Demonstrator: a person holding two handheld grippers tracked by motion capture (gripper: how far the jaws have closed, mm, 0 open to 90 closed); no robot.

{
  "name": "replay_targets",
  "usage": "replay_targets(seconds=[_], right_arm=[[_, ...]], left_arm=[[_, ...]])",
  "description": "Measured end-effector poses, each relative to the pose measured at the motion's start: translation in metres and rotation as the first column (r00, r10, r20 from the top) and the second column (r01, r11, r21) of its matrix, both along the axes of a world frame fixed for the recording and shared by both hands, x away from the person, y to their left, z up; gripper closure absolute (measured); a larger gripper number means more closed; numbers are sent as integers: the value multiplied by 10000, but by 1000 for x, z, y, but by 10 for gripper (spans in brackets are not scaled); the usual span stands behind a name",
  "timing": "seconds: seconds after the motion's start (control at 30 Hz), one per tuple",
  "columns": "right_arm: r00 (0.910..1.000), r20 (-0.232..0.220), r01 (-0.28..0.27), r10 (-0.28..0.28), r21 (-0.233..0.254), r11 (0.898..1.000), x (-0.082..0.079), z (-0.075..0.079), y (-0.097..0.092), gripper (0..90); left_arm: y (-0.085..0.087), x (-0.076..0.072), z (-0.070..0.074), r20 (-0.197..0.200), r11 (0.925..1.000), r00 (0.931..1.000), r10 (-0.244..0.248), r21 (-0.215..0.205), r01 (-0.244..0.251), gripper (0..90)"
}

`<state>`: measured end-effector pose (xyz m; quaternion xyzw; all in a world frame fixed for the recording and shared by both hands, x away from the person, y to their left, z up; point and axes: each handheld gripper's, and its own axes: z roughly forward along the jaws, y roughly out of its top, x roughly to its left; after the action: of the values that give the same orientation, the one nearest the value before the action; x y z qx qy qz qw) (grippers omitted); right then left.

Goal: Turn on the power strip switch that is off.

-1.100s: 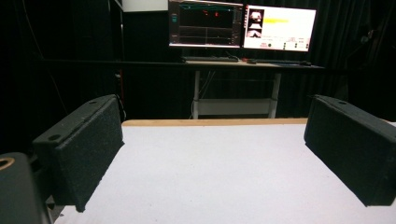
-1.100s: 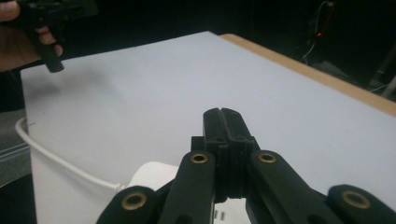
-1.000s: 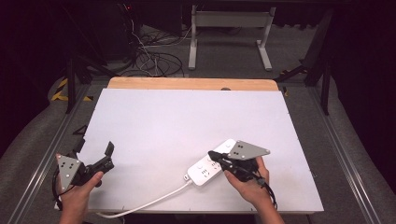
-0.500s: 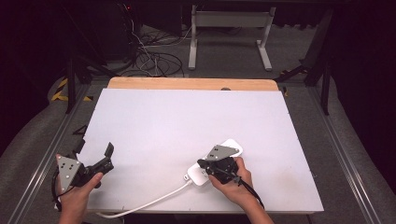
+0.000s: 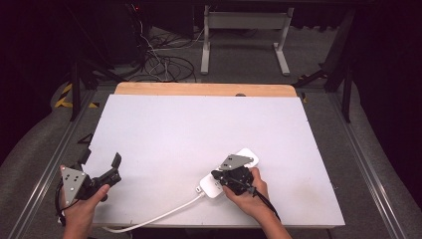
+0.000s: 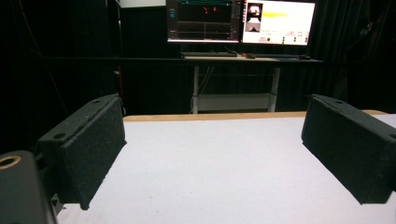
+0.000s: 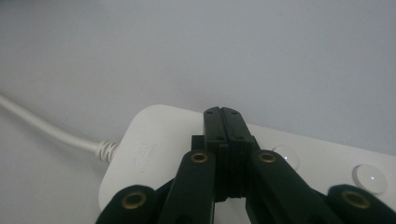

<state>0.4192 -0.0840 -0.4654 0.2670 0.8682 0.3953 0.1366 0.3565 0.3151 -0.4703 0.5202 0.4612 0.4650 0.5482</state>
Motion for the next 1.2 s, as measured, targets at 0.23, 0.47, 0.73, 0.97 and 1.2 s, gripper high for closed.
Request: replay_targets(seconds=[0.23,0.47,0.73,0.97,1.2], right_arm=[[10000,-3,24,-24,35,10000,0,-1,0,900],[10000,68,70,-69,-122,9999,-1,0,2,900],[9995,284,146,-138,-290,9995,-3,0,5,900],[9992,302,265,-253,-411,9988,-4,0,8,900],[9992,328,245,-234,-324,9992,-5,-2,9,900]], left_arm=[[-2,0,0,-46,10000,10000,-39,25,40,67],[-1,0,0,-76,10000,10000,-37,14,37,70],[-2,0,0,-80,10000,10000,-42,-26,42,71],[-1,-1,0,-55,10000,10000,7,32,-7,72],[0,-2,1,-34,10000,10000,0,-22,0,72]])
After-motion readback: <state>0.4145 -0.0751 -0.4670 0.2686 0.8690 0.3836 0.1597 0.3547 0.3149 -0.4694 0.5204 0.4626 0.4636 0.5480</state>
